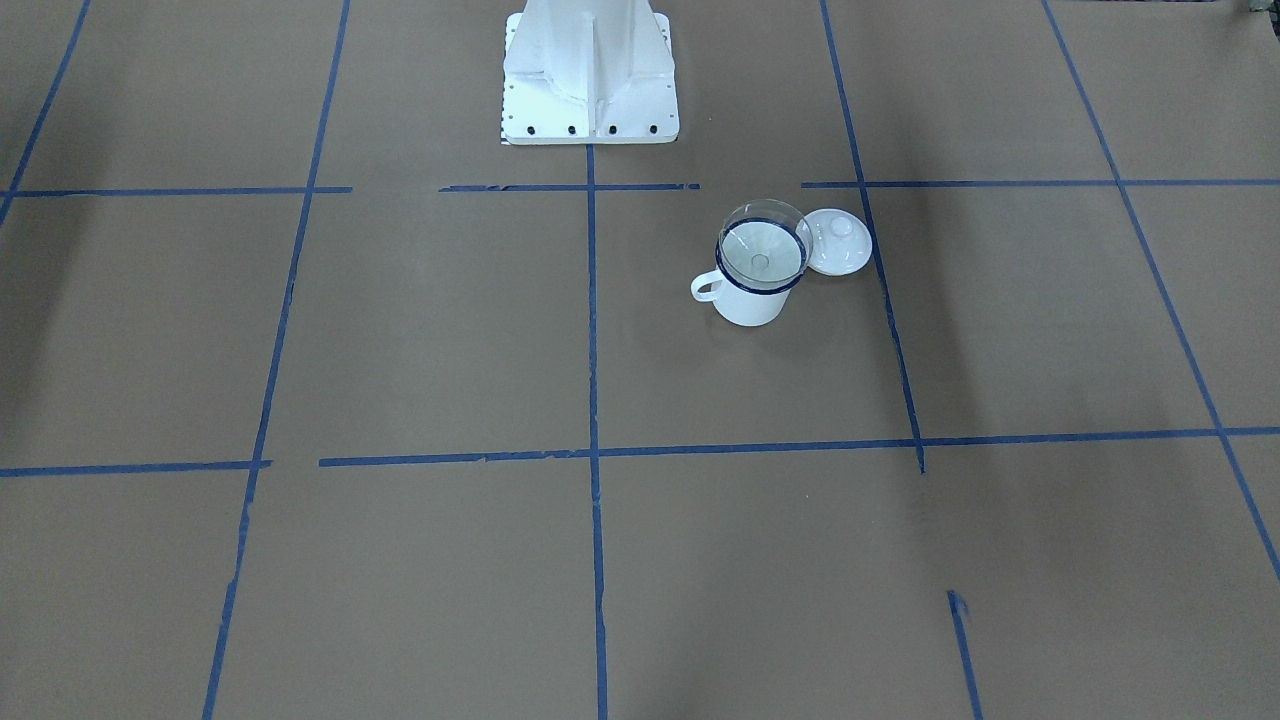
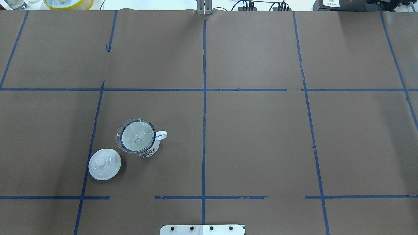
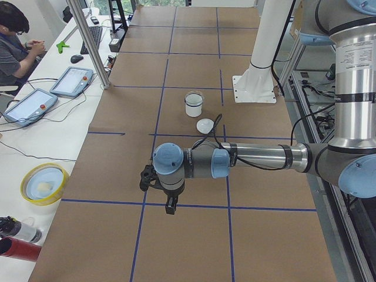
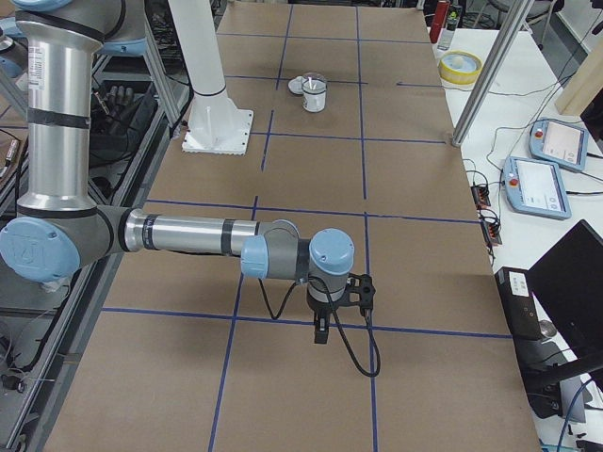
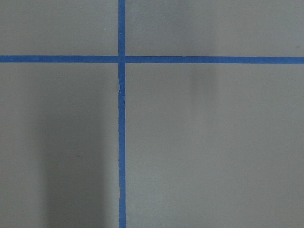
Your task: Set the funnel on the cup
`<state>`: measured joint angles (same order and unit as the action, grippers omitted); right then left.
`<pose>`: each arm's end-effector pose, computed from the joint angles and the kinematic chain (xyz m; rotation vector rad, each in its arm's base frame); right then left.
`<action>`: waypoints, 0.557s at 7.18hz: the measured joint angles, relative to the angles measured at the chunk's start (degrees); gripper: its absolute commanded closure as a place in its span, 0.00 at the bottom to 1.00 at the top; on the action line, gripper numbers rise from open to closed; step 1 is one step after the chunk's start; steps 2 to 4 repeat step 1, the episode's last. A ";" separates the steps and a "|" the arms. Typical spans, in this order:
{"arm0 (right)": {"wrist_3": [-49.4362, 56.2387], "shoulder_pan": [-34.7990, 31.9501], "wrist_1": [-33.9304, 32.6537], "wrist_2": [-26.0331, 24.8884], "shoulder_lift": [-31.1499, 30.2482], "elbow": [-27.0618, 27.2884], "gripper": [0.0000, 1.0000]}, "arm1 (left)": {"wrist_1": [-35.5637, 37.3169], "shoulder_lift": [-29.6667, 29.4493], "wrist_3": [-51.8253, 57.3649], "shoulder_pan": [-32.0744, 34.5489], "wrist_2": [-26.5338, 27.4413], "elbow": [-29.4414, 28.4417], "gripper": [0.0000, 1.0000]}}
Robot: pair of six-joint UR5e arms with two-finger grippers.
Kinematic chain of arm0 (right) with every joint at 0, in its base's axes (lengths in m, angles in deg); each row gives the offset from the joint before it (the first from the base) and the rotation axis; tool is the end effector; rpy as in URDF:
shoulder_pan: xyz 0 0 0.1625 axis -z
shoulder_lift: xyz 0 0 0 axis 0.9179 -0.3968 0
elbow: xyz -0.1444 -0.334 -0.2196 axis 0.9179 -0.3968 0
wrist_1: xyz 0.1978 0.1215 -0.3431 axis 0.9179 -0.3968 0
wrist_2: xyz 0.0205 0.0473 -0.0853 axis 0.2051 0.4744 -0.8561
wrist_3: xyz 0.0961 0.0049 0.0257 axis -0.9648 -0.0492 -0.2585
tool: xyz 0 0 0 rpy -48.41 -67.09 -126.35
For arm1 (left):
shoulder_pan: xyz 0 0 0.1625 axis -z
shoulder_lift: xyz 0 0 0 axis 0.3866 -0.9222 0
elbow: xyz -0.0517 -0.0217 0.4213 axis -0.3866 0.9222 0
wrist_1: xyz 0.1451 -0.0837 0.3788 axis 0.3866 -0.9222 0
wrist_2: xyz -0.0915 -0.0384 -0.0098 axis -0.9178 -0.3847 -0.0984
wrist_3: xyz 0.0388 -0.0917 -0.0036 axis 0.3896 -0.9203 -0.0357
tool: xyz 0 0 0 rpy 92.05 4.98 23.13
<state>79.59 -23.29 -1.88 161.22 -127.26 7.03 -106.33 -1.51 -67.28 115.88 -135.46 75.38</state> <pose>0.0670 -0.4451 0.6702 -0.0194 -0.7194 0.0105 -0.0840 -0.4398 0.6437 0.0702 0.8279 0.1297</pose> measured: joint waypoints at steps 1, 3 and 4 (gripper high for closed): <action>0.00 0.00 0.00 0.00 0.00 -0.01 0.00 | -0.01 -0.01 -0.08 0.02 0.04 0.08 0.00; 0.00 0.00 0.00 0.00 0.00 -0.01 0.00 | -0.01 -0.01 -0.08 0.02 0.04 0.08 0.00; 0.00 0.00 0.00 0.00 0.00 -0.01 0.00 | -0.01 -0.01 -0.08 0.02 0.04 0.08 0.00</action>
